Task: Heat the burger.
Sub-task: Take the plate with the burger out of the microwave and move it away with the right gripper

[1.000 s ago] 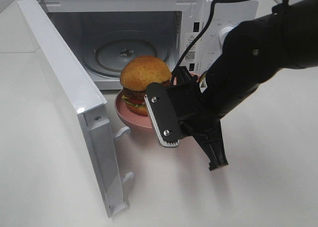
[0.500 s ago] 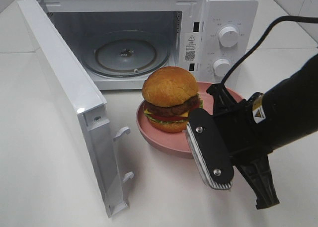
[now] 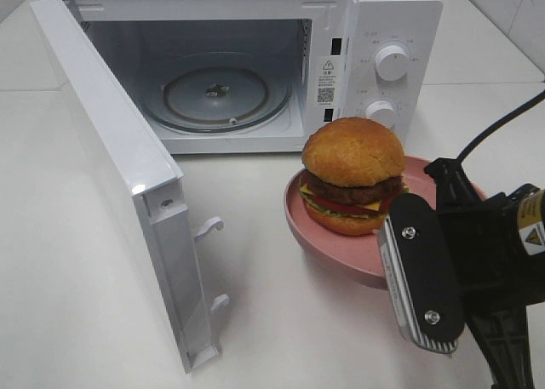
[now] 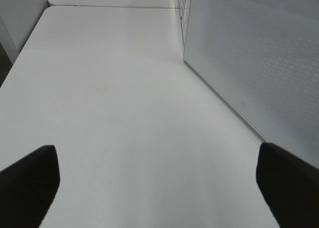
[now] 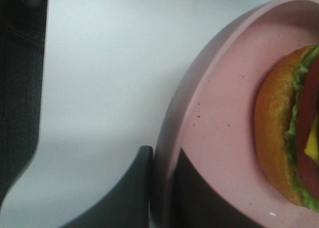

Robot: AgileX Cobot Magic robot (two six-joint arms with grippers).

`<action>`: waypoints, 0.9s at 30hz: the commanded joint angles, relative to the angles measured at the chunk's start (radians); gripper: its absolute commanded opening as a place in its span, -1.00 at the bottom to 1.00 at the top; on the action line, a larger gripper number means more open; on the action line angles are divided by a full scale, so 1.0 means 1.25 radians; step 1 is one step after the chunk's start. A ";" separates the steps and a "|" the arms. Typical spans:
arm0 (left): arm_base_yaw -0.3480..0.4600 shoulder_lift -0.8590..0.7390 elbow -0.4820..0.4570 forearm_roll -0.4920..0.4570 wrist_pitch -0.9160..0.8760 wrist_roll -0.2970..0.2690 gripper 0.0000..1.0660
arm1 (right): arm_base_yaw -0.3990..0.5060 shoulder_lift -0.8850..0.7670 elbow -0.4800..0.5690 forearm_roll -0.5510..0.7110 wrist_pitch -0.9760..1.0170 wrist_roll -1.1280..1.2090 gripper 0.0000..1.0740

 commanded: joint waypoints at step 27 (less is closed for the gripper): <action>0.002 -0.010 0.002 -0.006 -0.010 -0.003 0.88 | 0.002 -0.238 0.020 -0.271 0.206 0.386 -1.00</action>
